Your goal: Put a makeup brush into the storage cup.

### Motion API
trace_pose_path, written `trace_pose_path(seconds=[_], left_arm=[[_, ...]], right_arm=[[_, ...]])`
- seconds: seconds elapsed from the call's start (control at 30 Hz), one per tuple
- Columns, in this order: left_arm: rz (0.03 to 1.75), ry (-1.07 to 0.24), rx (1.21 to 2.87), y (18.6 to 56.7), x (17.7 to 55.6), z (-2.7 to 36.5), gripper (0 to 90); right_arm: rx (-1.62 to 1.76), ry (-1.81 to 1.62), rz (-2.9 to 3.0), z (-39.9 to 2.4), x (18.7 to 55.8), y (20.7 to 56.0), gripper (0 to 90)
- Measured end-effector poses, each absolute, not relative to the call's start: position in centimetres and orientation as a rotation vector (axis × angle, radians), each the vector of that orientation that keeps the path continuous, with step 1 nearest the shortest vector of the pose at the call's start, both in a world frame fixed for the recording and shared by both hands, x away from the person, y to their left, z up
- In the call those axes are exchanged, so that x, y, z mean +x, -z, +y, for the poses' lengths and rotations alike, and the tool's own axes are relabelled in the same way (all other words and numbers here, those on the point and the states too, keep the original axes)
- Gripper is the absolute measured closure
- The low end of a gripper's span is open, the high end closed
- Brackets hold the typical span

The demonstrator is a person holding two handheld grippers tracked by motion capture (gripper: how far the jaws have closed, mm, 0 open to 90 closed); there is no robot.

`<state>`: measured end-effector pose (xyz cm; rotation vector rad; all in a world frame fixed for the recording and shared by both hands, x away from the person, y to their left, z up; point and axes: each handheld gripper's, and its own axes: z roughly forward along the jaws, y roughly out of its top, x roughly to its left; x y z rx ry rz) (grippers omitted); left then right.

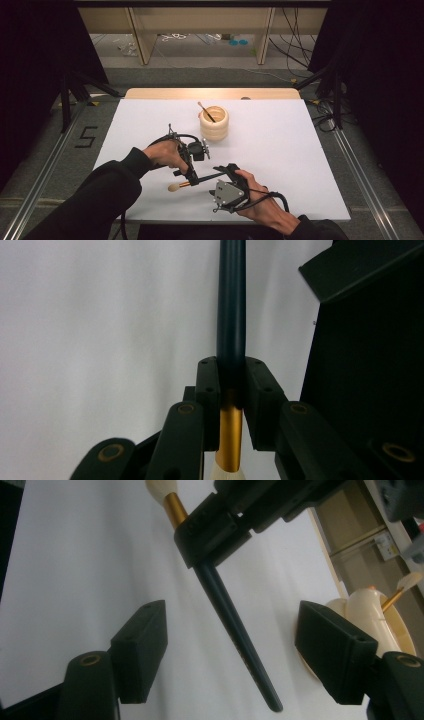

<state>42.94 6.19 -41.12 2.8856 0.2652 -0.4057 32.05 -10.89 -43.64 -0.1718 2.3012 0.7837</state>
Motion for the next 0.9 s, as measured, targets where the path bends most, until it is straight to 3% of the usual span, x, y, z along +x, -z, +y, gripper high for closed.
trace_pose_path(seconds=[0.9], left_arm=[[0.264,0.414,2.917,40.1,42.8,4.7,78.1]], right_arm=[[-0.309,-0.584,2.213,-9.0,31.6,44.8,47.3]])
